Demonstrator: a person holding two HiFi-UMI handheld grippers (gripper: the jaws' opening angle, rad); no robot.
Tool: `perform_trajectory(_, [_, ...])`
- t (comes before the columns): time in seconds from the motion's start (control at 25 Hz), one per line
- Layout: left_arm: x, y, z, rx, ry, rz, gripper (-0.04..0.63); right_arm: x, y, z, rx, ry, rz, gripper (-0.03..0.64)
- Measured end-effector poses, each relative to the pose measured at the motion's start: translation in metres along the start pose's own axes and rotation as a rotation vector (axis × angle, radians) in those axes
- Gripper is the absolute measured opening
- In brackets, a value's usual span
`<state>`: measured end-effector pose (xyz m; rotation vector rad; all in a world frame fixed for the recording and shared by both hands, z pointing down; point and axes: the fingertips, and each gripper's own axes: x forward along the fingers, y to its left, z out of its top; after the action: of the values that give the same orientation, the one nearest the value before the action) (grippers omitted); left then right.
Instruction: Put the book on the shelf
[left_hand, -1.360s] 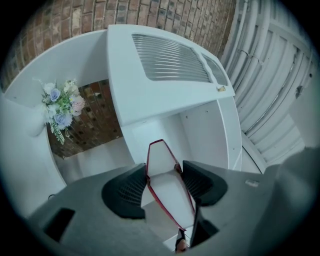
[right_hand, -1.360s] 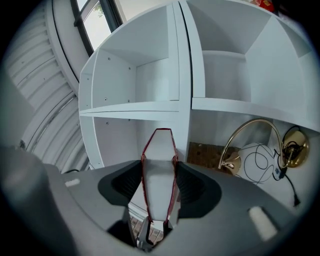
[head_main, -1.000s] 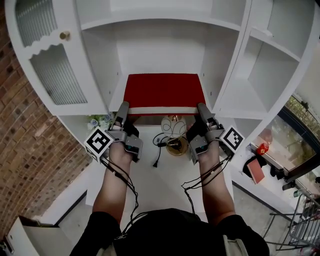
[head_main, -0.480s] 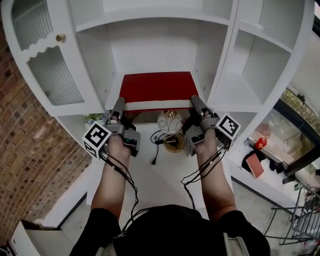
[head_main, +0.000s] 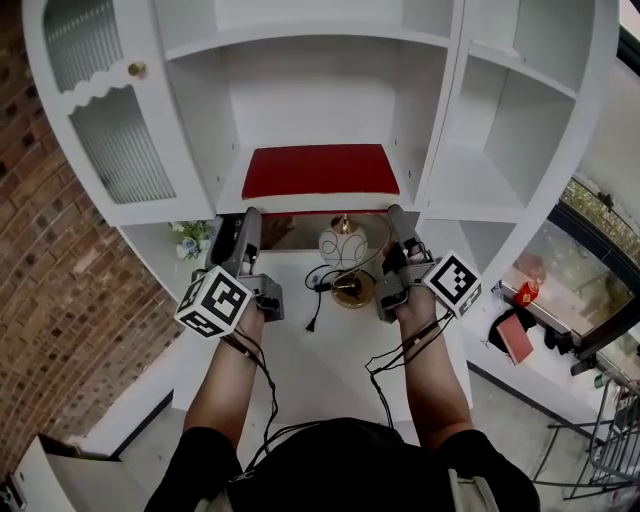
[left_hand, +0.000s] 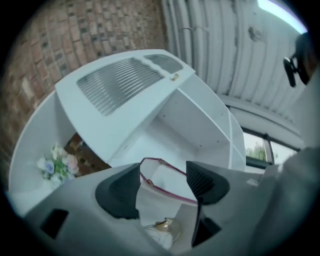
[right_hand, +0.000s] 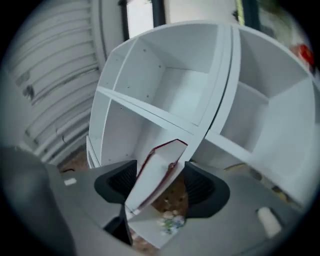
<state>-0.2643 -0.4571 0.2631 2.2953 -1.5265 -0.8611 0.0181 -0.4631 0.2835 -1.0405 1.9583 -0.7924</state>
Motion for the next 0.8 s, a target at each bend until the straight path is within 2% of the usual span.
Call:
perform_trajectory(0.16, [-0.027,-0.01,-0.026,0.346,0.053,0.025,0.248,-0.021,-0.014,-0.011,-0.507,-0.005,-0.125,0.289])
perform_trajectory(0.24, [-0.04,-0.012,-0.044,0.455,0.096,0.035,0.214,-0.03,-0.016,-0.022,-0.693,0.0,-0.165,0.253])
perform_trajectory(0.32, [-0.054,-0.014,-0.061,0.516,0.13,0.036,0.154,-0.041,-0.014,-0.035,-0.813,0.007,-0.176,0.205])
perform_trajectory(0.44, [-0.074,-0.014,-0.089,0.53,0.176,0.039,0.008,-0.059,-0.016,-0.05,-0.888,0.009,-0.183,0.096])
perform_trajectory(0.52, [-0.086,-0.012,-0.107,0.521,0.212,0.043,0.002,-0.071,-0.018,-0.059,-0.907,0.008,-0.183,0.021])
perform_trajectory(0.56, [-0.091,-0.01,-0.115,0.518,0.229,0.043,0.002,-0.076,-0.019,-0.064,-0.915,0.014,-0.179,0.01])
perform_trajectory(0.8, [-0.118,-0.002,-0.152,0.512,0.308,0.059,0.002,-0.099,-0.048,-0.1,-0.892,0.126,-0.201,0.01])
